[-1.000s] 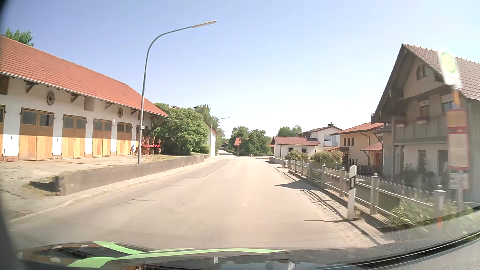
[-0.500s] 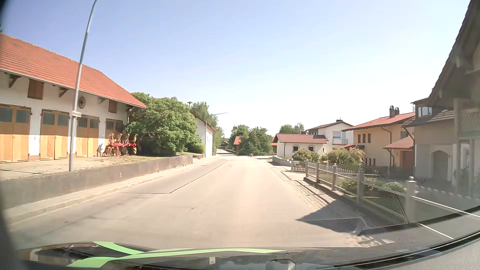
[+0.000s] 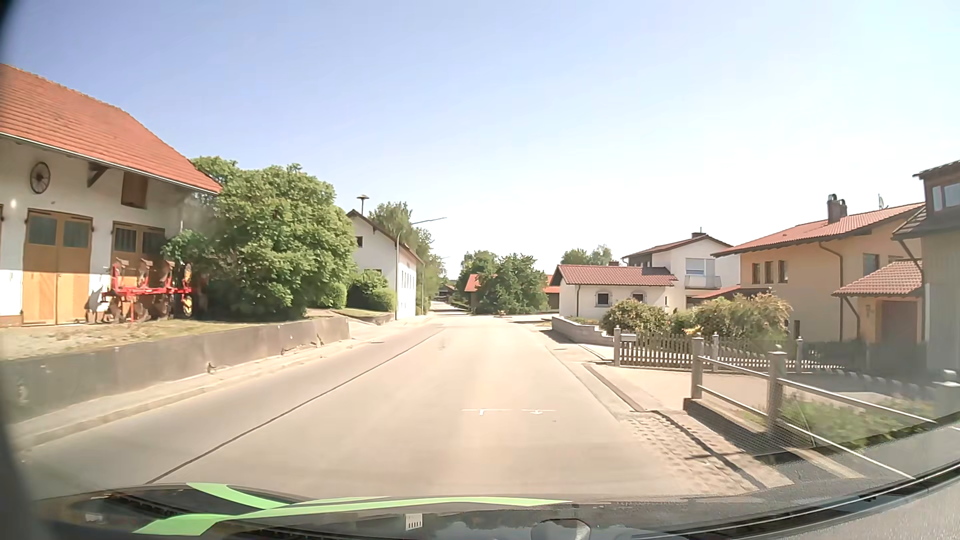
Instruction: Follow the waypoints while adhering to traffic rules and regulations
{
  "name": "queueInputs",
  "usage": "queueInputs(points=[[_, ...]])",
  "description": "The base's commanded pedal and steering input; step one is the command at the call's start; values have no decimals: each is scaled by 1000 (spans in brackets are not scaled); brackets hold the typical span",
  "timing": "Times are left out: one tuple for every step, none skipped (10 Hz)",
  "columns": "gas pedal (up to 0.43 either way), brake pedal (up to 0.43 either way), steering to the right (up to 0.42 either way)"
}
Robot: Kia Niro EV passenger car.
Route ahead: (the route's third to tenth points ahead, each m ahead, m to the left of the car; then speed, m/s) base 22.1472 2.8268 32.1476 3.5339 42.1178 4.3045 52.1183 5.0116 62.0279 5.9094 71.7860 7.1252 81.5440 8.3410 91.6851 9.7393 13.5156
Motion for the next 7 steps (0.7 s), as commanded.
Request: queueInputs(points=[[177,0,-7],[177,0,-8],[177,0,-9],[177,0,-9],[177,0,-9],[177,0,-9],[177,0,-9]])
